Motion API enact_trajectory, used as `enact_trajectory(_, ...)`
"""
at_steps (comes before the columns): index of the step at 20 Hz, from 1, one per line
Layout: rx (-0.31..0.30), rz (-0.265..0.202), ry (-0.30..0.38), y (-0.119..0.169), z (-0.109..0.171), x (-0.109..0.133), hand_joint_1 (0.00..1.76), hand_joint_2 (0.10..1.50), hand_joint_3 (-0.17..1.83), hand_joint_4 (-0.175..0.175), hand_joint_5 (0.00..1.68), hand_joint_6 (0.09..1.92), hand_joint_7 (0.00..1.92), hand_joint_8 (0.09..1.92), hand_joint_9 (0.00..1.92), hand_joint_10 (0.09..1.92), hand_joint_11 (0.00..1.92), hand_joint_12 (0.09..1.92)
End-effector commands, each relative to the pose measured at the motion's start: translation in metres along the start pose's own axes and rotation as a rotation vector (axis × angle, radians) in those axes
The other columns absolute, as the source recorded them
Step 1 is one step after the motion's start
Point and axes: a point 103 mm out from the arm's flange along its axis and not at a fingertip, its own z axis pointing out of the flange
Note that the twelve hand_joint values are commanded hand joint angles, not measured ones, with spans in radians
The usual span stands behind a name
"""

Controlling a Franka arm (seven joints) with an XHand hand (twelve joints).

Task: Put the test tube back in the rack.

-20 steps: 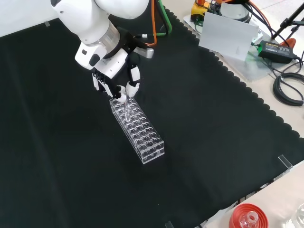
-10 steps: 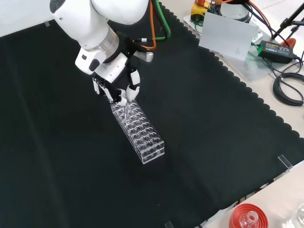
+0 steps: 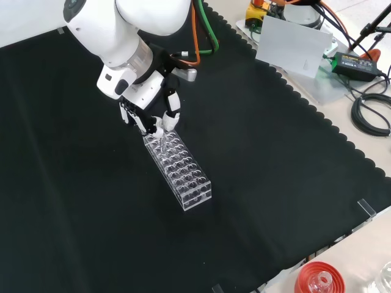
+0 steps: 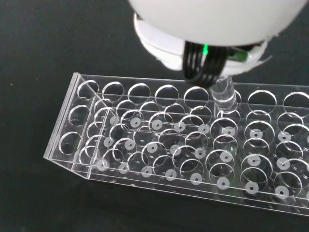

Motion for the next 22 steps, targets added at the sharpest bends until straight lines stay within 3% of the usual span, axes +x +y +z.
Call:
enact_trajectory(1,0.014,0.011,-0.009,0.003,0.008,-0.004,1.45,0.5,0.81,-0.175,1.4,0.46,1.5,0.56,1.47,0.2,0.92,1.17)
enact_trajectory(22,0.05,0.043,-0.004,0.012,0.016,-0.019,1.45,0.5,0.81,-0.175,1.4,0.46,1.5,0.56,1.47,0.2,0.92,1.17)
